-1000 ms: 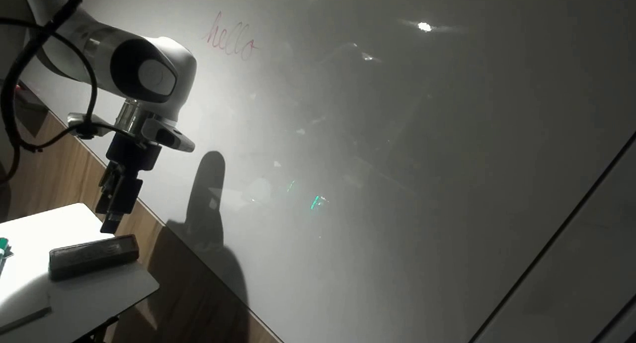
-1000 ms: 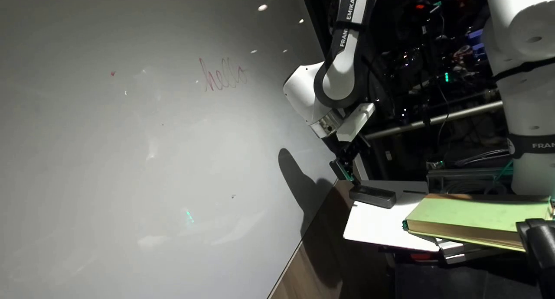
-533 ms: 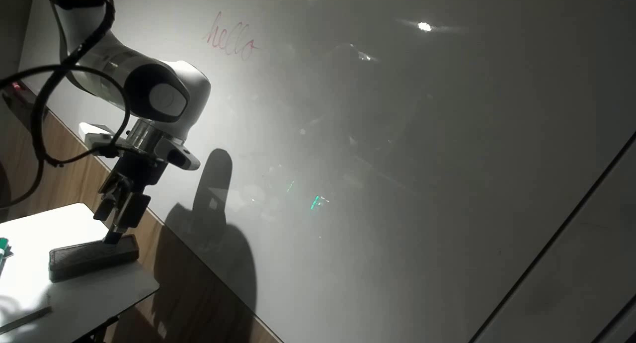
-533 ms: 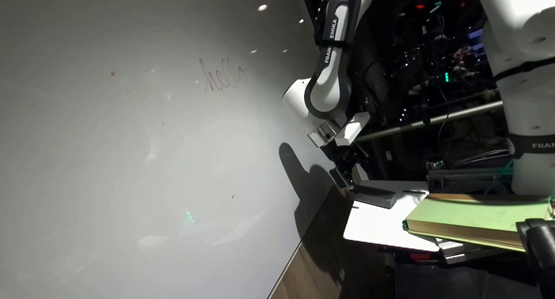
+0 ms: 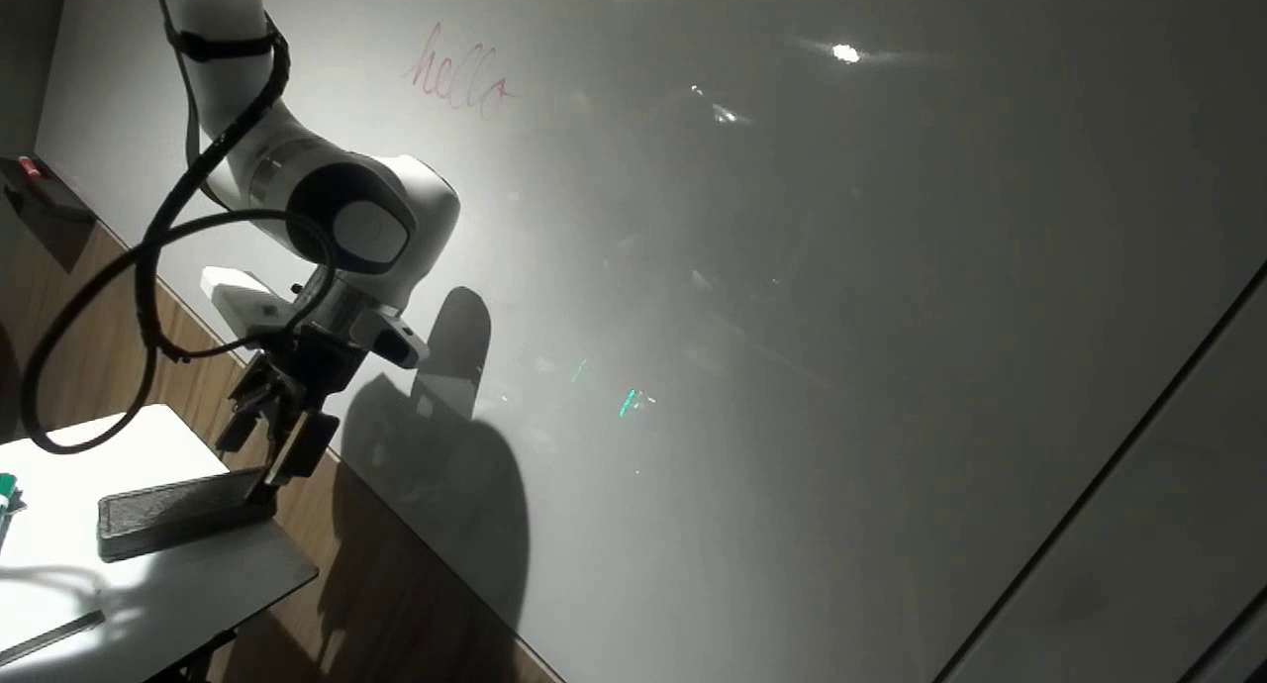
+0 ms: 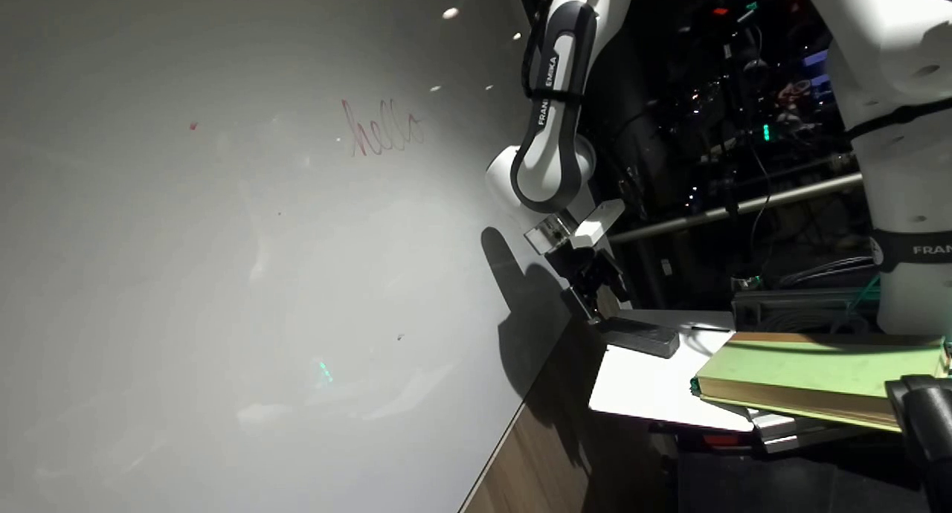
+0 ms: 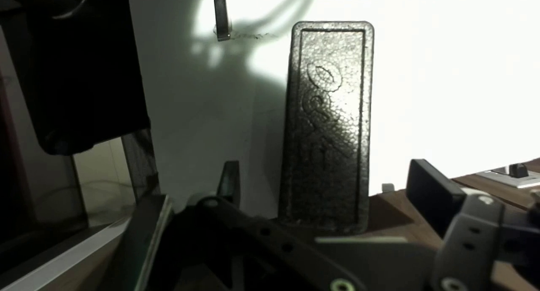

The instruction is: Use the eraser to wipe the whiteboard.

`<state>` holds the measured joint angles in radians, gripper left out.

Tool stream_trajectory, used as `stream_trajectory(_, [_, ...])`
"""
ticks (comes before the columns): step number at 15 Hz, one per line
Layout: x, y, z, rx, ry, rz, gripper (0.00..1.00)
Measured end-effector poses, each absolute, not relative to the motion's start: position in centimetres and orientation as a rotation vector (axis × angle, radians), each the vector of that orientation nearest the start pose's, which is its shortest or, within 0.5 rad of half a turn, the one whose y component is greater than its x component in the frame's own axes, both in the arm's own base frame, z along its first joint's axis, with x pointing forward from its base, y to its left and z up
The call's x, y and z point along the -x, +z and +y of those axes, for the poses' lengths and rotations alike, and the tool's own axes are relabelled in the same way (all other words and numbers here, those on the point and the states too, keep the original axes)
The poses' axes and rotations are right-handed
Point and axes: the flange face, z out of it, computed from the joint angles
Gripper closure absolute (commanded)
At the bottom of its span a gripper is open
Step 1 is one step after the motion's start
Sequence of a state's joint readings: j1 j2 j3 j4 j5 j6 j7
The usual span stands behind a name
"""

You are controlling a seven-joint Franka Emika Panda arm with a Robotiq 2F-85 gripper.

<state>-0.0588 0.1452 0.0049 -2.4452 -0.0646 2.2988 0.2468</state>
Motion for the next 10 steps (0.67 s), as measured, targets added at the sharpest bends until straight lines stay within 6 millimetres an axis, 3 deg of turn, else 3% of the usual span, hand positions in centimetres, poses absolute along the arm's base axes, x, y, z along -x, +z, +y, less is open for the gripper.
stream_trajectory(6, [-44.7, 20.5, -2.9, 3.127, 0.519, 0.353, 0.0])
stream_trajectory(8, [-44.7, 20.3, -2.8, 3.127, 0.525, 0.35, 0.26])
stream_trajectory(10, [-44.7, 20.3, -2.8, 3.127, 0.526, 0.35, 0.42])
